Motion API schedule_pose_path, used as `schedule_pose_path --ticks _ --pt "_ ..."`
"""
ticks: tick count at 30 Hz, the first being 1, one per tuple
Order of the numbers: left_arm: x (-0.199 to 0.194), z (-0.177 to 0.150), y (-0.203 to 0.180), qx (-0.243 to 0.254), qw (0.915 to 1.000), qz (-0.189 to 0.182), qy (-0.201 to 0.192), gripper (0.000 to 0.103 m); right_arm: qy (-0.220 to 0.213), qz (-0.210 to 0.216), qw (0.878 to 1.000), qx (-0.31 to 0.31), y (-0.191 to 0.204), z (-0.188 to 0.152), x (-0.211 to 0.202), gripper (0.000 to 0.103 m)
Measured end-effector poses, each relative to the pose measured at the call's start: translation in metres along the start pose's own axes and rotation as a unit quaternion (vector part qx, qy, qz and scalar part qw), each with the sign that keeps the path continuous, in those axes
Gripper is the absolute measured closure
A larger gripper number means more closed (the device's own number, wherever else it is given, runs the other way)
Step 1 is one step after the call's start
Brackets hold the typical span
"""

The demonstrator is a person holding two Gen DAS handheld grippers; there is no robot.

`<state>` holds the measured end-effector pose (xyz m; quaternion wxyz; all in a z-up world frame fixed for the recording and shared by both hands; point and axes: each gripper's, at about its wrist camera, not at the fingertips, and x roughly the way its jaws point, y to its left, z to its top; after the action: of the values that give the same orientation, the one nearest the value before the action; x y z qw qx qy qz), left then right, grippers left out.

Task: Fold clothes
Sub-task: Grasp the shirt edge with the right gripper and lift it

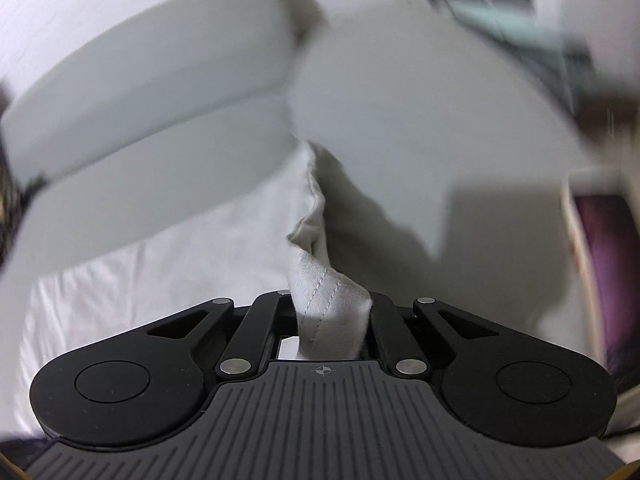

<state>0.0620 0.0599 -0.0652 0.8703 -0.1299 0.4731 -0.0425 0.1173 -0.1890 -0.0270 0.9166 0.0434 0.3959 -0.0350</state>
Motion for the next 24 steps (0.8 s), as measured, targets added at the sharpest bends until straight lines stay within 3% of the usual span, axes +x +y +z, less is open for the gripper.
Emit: schedule_pose_path --ticks 3,6,10,13,15,17,21,24 --pt "-0.032 0.000 0.046 -0.063 0.9971 0.014 -0.041 0.062 -0.032 0.017 0.995 -0.090 0.064 -0.003 -0.020 0.098" --pt "-0.054 -0.001 0.099 -0.141 0.9880 0.016 -0.062 0.063 -0.048 0.047 0.982 -0.177 0.133 -0.014 -0.033 0.098" --pt "-0.074 -0.003 0.155 -0.206 0.9744 0.032 -0.084 0.063 0.026 0.098 0.964 -0.246 0.207 -0.041 -0.004 0.098" --pt "-0.076 -0.010 0.178 -0.231 0.9692 0.033 -0.078 0.063 0.072 0.091 0.950 -0.289 0.230 -0.067 0.028 0.098" --pt "-0.075 -0.017 0.187 -0.243 0.9670 0.027 -0.072 0.063 0.076 0.083 0.949 -0.293 0.232 -0.076 0.033 0.098" --pt "-0.073 -0.023 0.194 -0.253 0.9648 0.022 -0.067 0.063 0.075 0.085 0.957 -0.267 0.227 -0.070 0.030 0.098" --pt "-0.066 -0.028 0.199 -0.264 0.9624 0.007 -0.061 0.063 0.055 0.111 0.973 -0.197 0.213 -0.048 0.012 0.098" --pt "-0.063 -0.028 0.202 -0.264 0.9625 0.002 -0.060 0.063 0.063 0.138 0.972 -0.177 0.225 -0.038 0.004 0.098"
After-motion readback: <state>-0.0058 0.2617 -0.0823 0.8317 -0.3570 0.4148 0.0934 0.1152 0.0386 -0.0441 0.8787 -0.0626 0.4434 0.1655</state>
